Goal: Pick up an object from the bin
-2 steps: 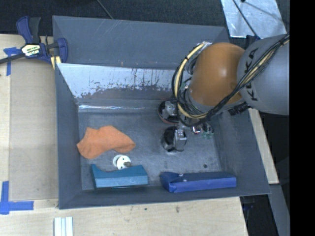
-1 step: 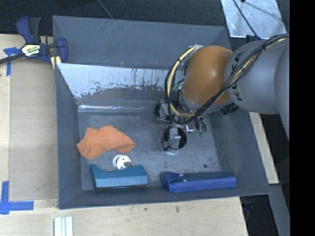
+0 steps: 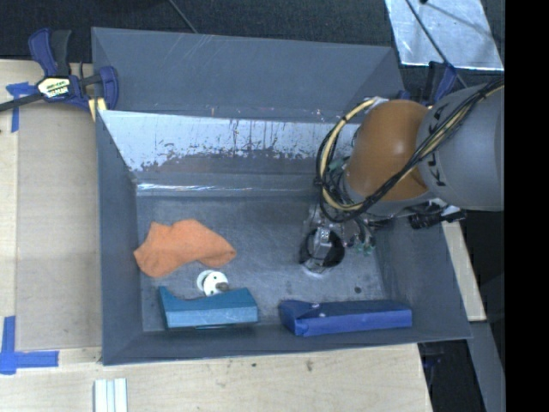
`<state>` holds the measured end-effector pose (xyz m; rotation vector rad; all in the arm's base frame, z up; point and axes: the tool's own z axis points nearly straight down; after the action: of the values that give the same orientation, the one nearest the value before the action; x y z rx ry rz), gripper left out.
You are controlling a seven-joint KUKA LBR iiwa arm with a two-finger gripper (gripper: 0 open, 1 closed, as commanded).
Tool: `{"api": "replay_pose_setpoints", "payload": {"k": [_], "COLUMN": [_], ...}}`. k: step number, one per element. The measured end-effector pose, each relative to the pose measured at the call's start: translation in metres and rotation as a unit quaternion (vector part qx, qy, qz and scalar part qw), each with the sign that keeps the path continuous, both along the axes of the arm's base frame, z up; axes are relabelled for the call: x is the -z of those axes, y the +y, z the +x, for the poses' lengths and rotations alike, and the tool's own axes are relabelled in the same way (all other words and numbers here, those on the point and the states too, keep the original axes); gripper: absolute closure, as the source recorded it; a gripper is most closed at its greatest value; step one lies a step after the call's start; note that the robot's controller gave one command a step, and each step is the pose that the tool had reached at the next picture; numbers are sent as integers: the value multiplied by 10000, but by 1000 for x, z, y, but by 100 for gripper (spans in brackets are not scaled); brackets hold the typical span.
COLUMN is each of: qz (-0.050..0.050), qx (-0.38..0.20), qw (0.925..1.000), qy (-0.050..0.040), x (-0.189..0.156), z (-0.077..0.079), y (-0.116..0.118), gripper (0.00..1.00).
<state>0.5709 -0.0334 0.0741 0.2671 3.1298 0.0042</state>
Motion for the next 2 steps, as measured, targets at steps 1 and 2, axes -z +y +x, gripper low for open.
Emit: {"api": "replay_pose_setpoints", "payload": {"k": [1,2], "qz": [1,-9], "qx": [2,-15], "qw": [10000,10000], "qy": [-1,23], "x": [0,-41], "z": [0,-9], "y": [0,3], "gripper": [100,100]}}
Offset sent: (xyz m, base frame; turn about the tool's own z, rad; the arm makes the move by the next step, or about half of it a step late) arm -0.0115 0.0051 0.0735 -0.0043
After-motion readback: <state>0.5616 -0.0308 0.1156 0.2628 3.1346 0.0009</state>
